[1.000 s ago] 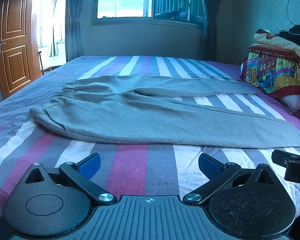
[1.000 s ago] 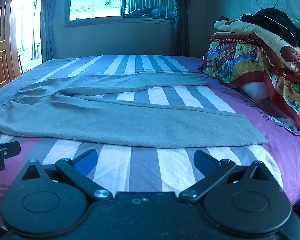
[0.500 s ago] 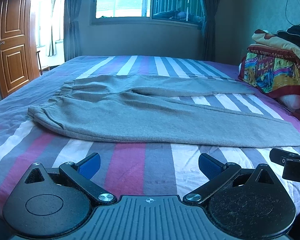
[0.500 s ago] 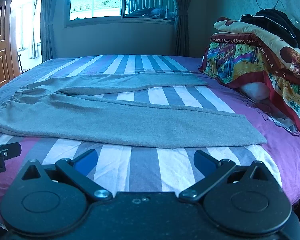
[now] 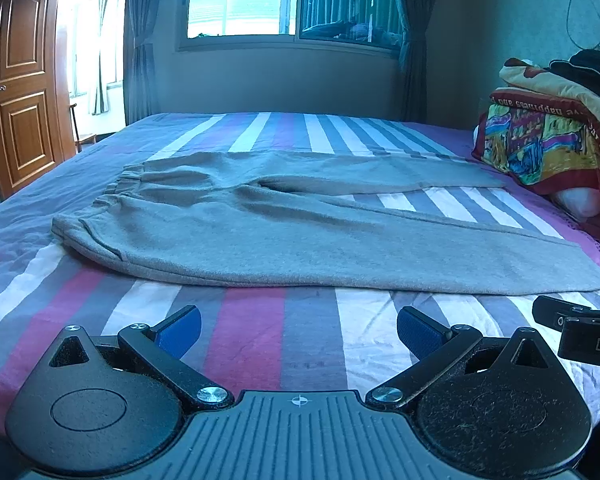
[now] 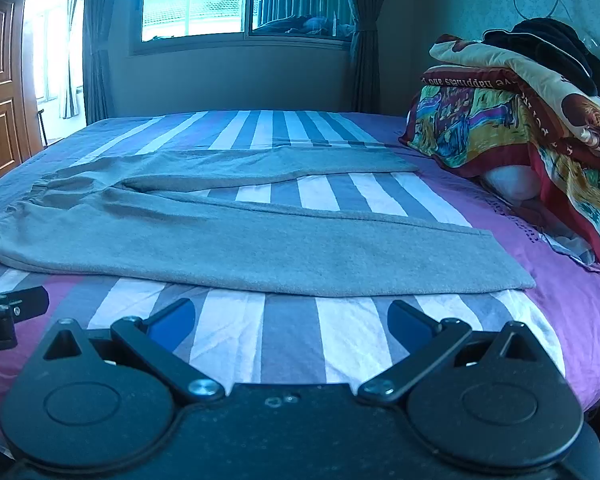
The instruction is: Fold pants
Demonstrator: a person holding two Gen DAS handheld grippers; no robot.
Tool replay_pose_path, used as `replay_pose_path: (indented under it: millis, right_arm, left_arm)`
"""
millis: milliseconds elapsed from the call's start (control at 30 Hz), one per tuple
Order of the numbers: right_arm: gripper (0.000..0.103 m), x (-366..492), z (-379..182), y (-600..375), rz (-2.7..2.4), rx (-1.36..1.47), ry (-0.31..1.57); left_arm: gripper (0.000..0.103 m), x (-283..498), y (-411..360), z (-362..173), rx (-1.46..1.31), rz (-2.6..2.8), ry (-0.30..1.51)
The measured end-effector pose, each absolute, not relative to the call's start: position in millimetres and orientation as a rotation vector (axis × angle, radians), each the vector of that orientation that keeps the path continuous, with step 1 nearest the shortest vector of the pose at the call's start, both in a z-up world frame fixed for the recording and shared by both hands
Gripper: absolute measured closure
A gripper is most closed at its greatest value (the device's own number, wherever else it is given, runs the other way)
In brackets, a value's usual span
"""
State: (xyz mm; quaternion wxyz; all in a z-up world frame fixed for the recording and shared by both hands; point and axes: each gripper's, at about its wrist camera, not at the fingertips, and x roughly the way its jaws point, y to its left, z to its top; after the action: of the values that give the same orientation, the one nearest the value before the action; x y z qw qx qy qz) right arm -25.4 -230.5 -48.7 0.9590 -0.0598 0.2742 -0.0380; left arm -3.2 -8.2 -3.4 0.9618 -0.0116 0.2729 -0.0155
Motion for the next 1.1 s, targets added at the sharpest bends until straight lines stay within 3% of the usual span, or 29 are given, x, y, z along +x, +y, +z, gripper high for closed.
replay_pose_path:
  millis: [1100]
  right_arm:
    - [0.0, -24.5, -51.3, -226.2, -0.065, -0.127, 0.571]
  left_arm:
    - [0.0, -2.8, -6.9, -2.6, -0.04, -0.027, 0.564]
